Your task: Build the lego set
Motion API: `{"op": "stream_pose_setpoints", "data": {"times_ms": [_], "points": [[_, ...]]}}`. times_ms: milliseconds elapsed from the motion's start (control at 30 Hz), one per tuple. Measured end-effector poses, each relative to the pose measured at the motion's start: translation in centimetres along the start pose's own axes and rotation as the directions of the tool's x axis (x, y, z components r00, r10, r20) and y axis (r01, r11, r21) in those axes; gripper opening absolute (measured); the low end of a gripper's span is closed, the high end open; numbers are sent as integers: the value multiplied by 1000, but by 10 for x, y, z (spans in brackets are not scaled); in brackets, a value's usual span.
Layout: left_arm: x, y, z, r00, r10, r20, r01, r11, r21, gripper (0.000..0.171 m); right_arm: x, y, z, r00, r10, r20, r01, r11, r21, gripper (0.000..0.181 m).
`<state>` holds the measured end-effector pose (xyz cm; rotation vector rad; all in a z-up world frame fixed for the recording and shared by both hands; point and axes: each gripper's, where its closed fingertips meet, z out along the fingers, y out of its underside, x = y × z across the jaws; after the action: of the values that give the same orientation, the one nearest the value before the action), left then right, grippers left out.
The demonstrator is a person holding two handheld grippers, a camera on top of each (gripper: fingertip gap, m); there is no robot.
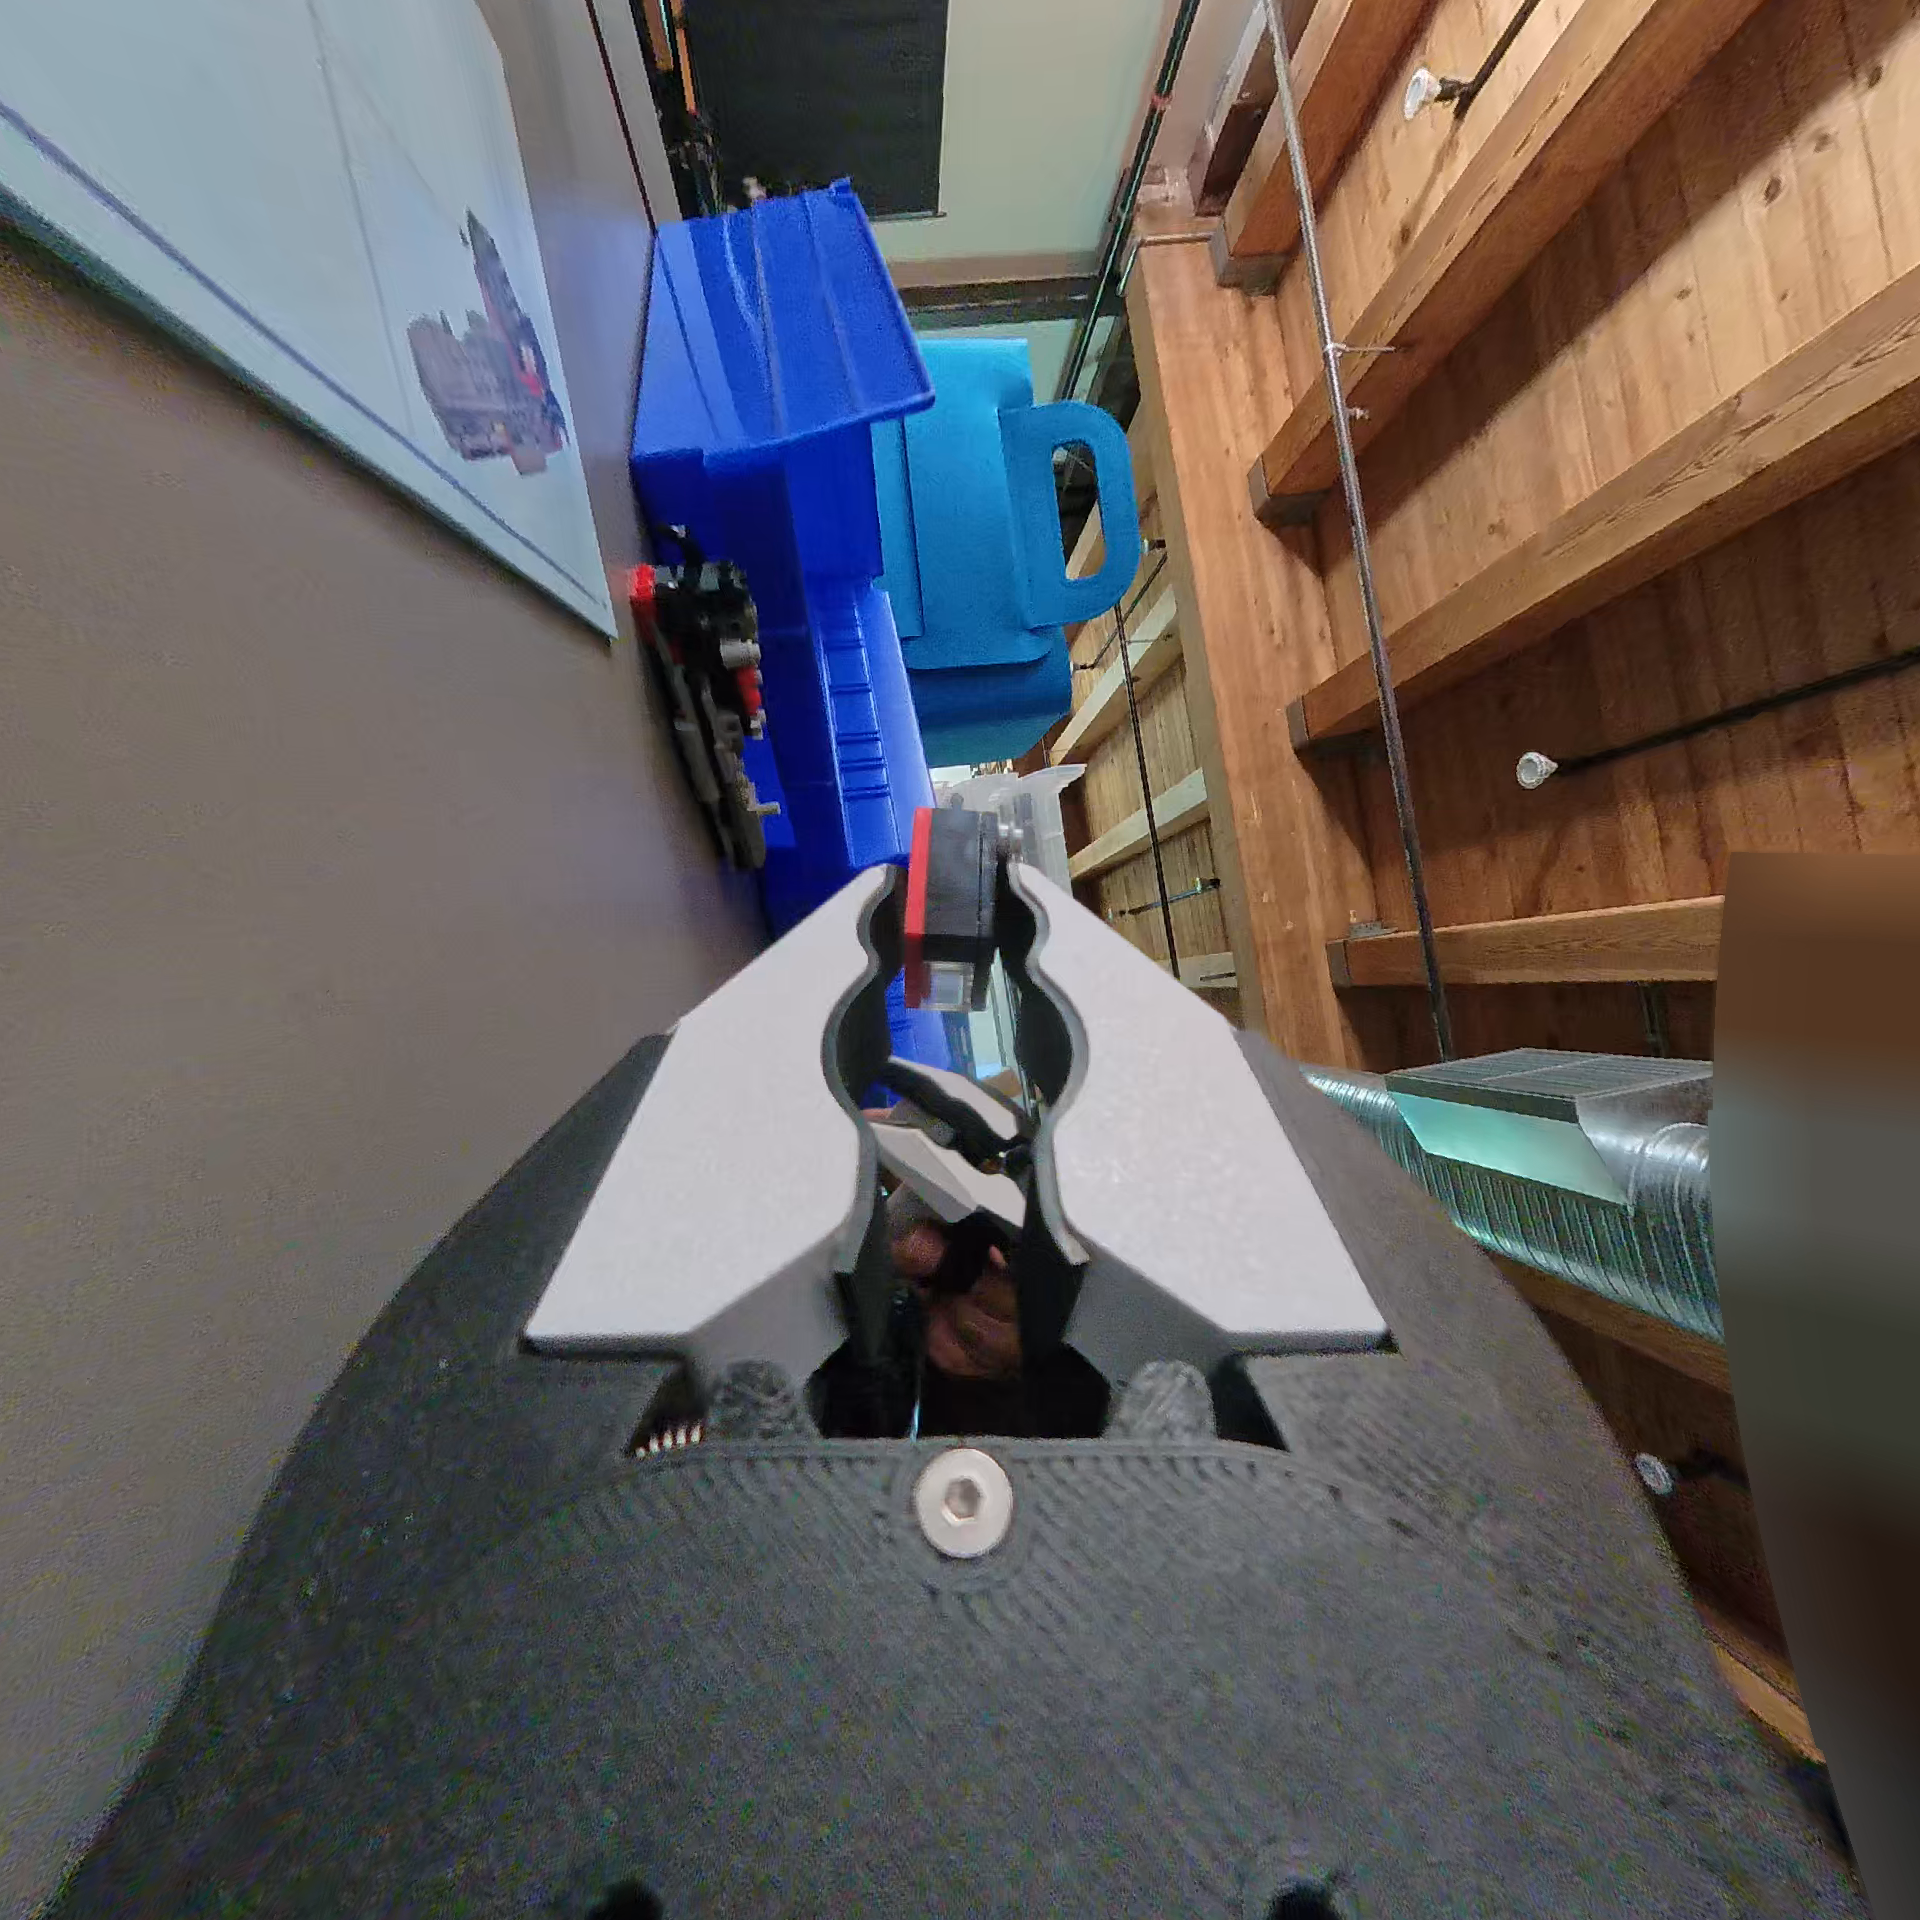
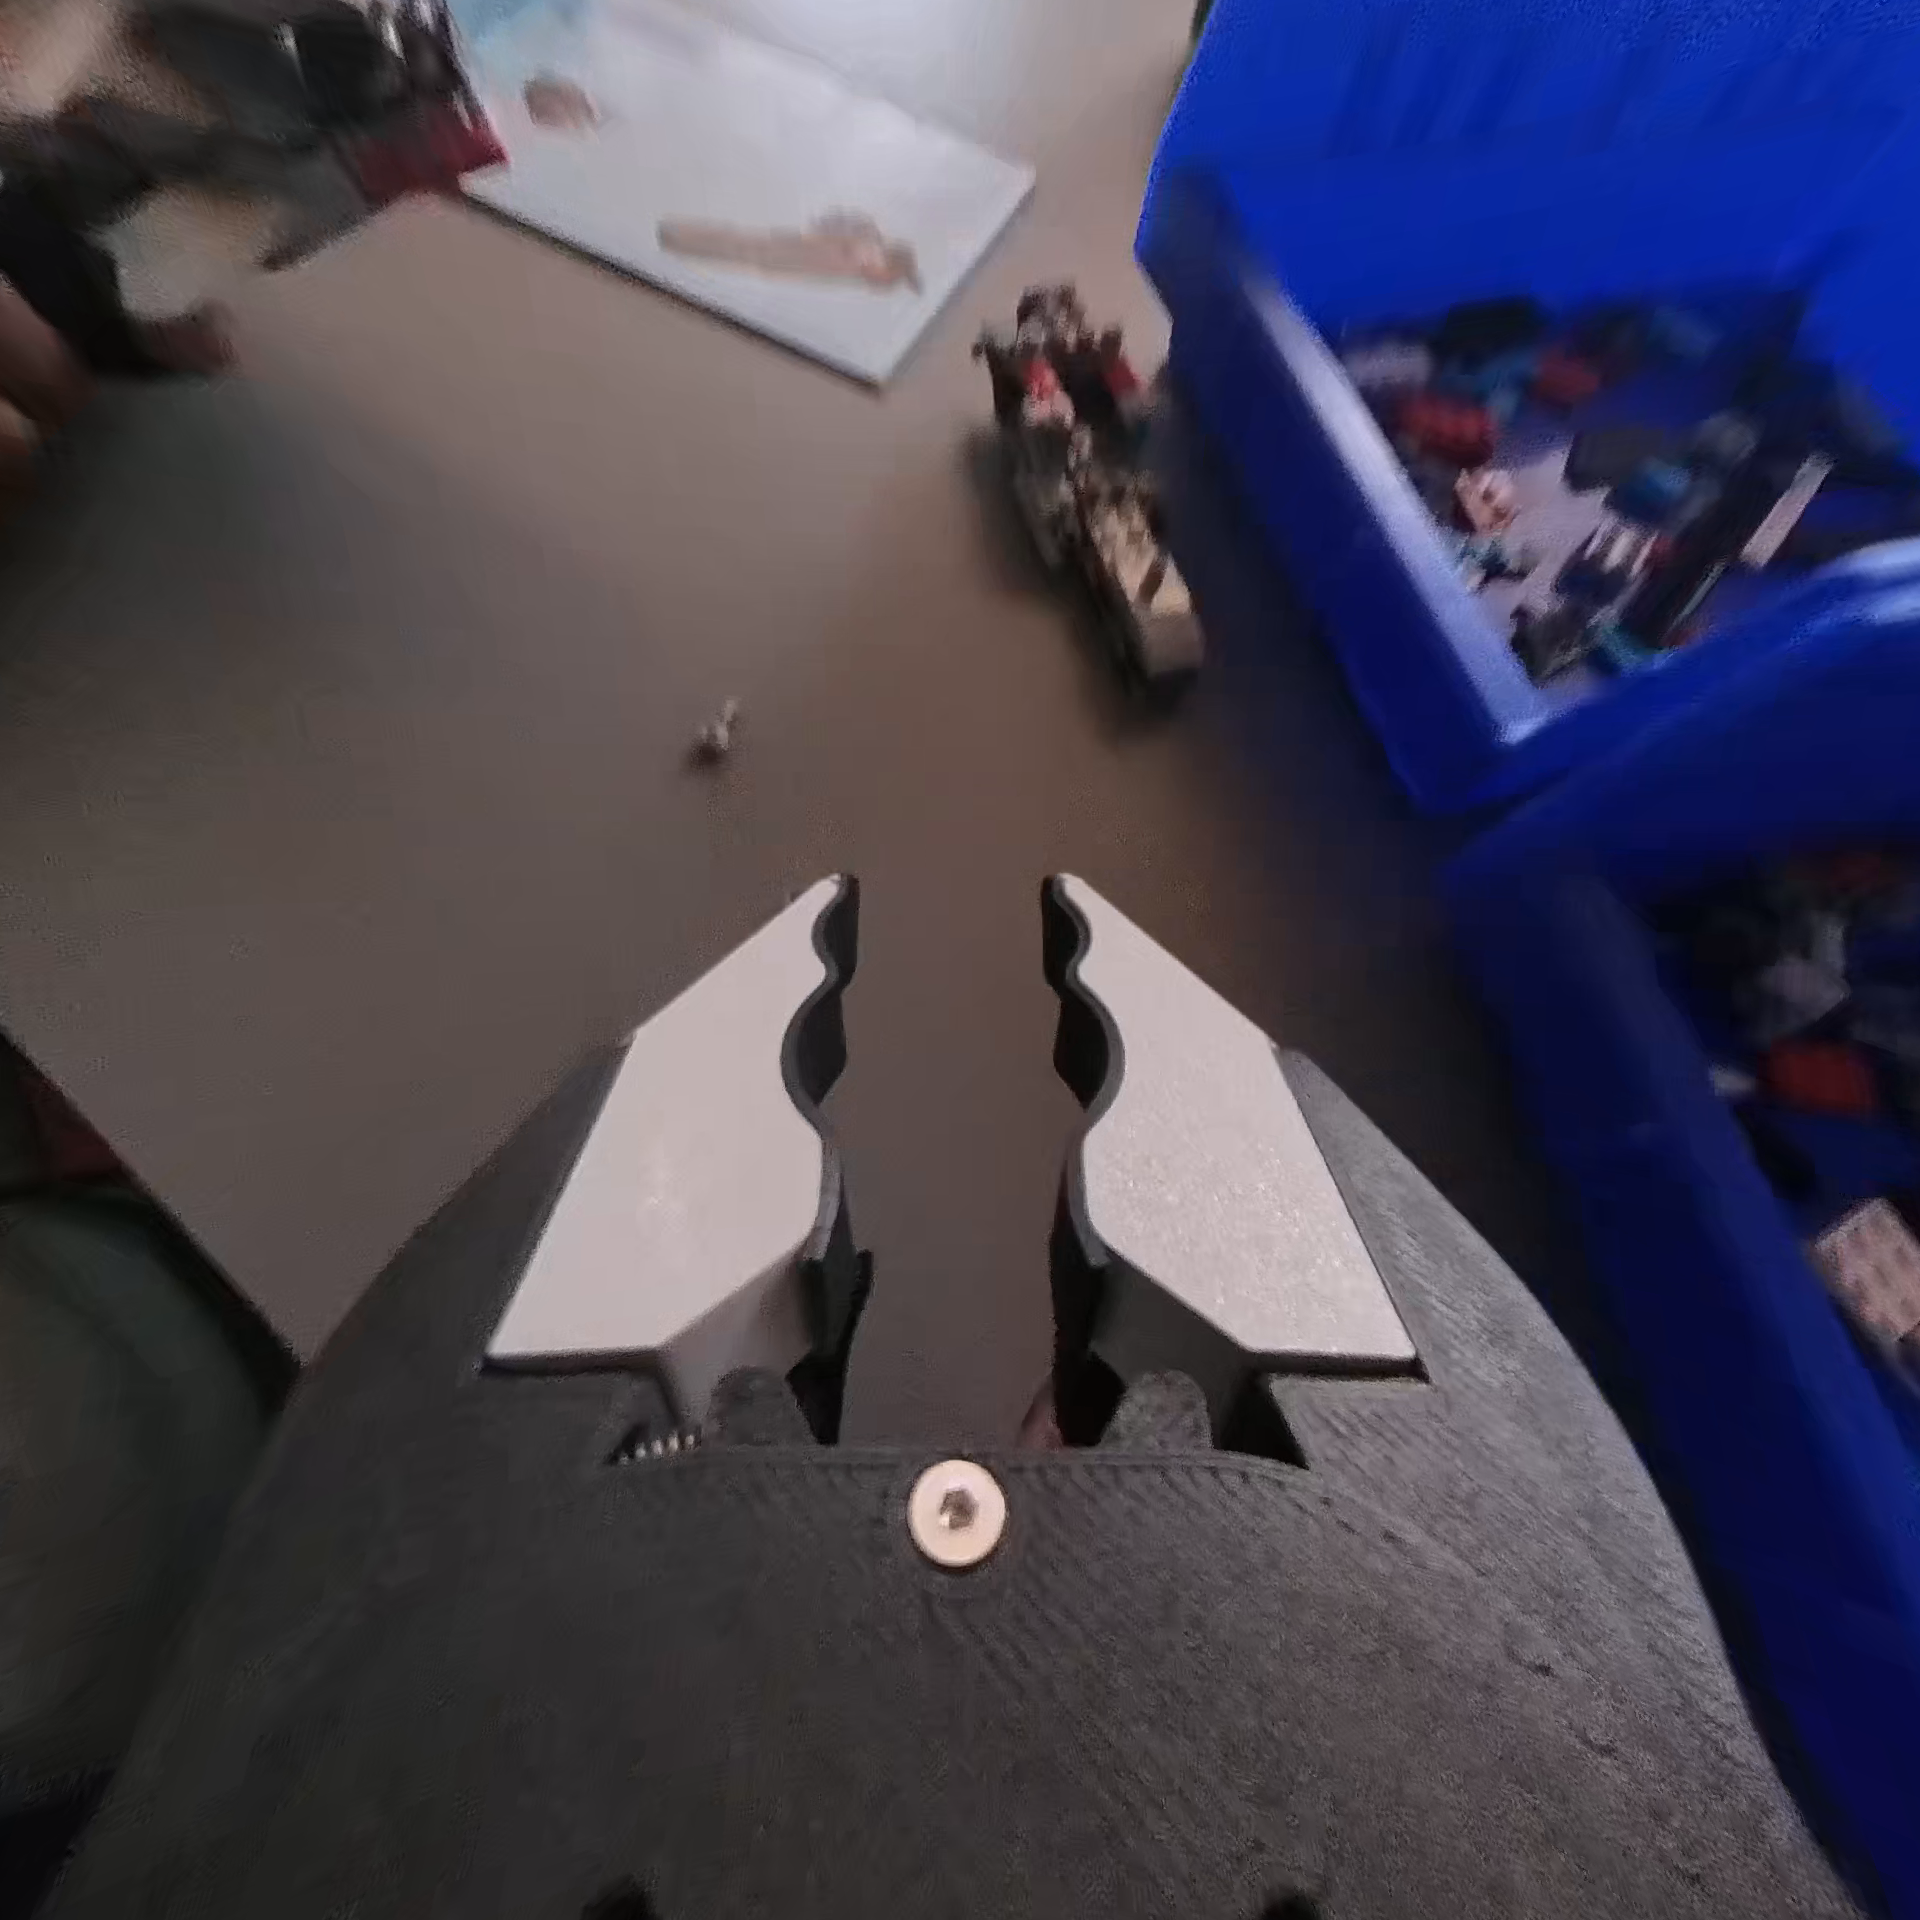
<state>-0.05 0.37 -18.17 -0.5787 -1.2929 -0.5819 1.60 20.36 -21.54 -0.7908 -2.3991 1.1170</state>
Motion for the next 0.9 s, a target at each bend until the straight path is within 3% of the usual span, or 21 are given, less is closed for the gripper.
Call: {"op": "stream_pose_setpoints", "data": {"times_ms": [167, 400, 567, 900], "points": [[-2, 11, 7, 1000, 0, 10, 1, 1000, -27, 18, -21, 22, 10, 996, -24, 88, 30, 997, -69, 30], [-7, 14, 8, 999, 4, 38, -3, 999, -31, 18, -46, -1, 39, 985, -96, 140, 101, 994, -31, 23], [-8, 13, 7, 999, -6, 40, 7, 1000, -30, 18, -59, -6, 60, 976, -161, 148, 175, 981, -86, 20], [-8, 13, 7, 999, -18, 31, 19, 999, -34, 18, -79, -16, 70, 970, -157, 184, 175, 981, -88, 19]]}}
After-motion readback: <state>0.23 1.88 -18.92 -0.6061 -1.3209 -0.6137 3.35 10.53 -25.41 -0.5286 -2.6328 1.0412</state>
